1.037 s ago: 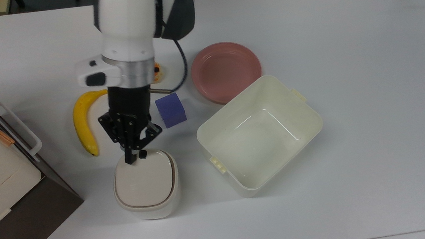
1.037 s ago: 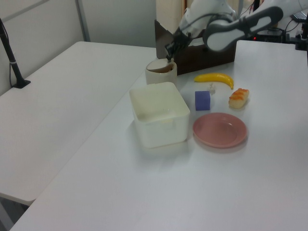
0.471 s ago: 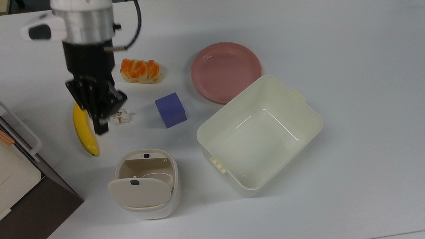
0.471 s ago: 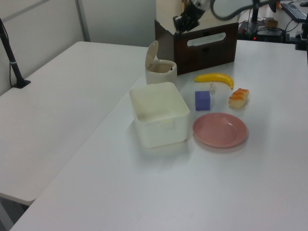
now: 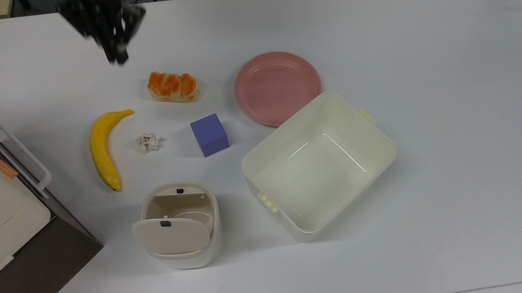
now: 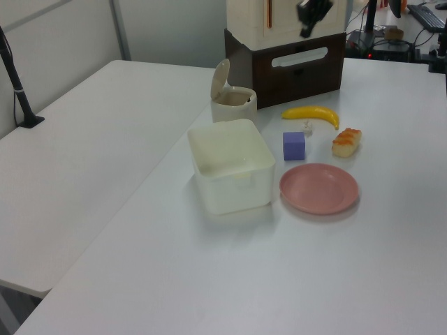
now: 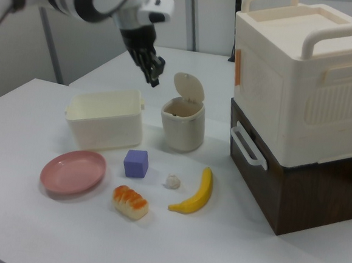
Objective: Open the trash can
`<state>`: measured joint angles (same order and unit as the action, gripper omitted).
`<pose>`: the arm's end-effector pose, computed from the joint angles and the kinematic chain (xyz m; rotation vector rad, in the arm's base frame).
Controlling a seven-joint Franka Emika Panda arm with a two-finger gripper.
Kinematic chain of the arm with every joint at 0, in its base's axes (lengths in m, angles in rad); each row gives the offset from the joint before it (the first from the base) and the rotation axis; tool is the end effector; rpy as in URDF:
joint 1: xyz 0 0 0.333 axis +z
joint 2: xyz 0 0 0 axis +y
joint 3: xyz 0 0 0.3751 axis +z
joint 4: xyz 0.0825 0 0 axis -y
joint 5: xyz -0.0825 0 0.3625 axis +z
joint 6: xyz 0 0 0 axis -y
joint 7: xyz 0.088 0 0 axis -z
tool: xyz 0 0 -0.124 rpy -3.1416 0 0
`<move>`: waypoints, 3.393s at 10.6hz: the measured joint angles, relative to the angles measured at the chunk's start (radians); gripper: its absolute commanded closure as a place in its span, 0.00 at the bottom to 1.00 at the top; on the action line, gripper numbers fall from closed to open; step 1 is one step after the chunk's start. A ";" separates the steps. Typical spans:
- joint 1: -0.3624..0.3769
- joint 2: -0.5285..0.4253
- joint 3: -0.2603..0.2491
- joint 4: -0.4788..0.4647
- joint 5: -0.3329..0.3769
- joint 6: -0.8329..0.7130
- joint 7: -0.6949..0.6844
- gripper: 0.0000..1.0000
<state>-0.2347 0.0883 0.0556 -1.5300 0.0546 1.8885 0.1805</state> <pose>0.5901 -0.1036 0.6688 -3.0025 0.5627 -0.4154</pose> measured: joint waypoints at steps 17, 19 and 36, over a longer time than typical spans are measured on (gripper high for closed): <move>0.058 -0.152 0.008 -0.137 -0.032 -0.182 -0.307 0.00; 0.056 -0.152 0.007 -0.137 -0.032 -0.182 -0.326 0.00; 0.055 -0.168 -0.008 -0.045 0.029 -0.312 -0.310 0.00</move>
<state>-0.1798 -0.0802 0.0478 -1.5752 0.0834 1.5767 -0.1291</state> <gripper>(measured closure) 0.000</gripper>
